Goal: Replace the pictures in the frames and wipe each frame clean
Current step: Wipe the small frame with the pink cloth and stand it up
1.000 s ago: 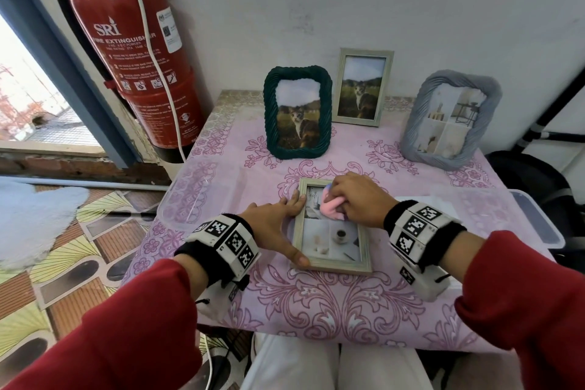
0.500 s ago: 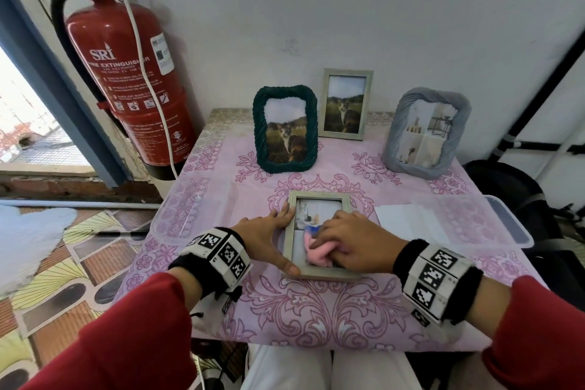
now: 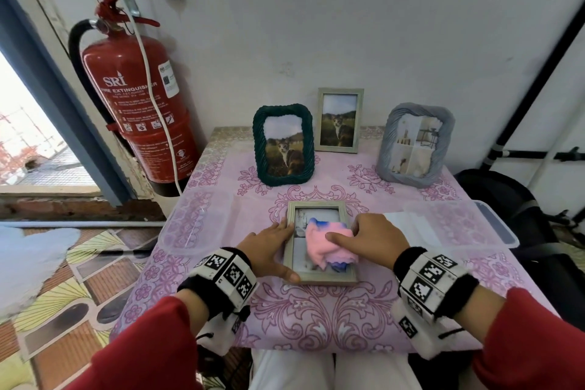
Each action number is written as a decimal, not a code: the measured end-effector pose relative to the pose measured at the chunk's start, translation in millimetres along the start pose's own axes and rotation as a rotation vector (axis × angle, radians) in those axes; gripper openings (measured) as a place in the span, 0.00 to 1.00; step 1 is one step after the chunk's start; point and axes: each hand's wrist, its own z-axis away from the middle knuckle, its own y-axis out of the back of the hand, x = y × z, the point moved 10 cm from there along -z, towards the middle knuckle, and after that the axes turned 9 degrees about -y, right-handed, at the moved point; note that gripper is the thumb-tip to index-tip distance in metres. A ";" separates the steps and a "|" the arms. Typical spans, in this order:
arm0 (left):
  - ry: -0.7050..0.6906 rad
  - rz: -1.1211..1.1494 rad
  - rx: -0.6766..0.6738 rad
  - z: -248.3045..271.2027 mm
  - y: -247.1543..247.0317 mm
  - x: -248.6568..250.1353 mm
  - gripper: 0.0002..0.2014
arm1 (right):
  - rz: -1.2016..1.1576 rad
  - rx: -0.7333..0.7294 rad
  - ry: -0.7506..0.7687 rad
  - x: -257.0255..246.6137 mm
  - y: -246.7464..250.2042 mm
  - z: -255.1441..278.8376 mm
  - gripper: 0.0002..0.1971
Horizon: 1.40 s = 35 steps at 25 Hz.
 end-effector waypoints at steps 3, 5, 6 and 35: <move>-0.014 -0.061 0.049 -1.1 5.2 7.9 0.48 | -0.159 0.014 -0.040 3.6 -4.2 0.4 0.21; -0.002 -0.055 0.087 -0.4 7.2 10.5 0.43 | -0.347 0.050 -0.052 6.3 -0.2 1.3 0.19; 0.009 -0.038 0.098 0.7 6.9 10.9 0.40 | -0.420 0.064 -0.052 7.4 1.4 1.9 0.17; -0.184 1.274 0.625 -12.9 14.5 24.8 0.33 | -1.011 -0.168 0.089 -0.5 -18.0 3.9 0.22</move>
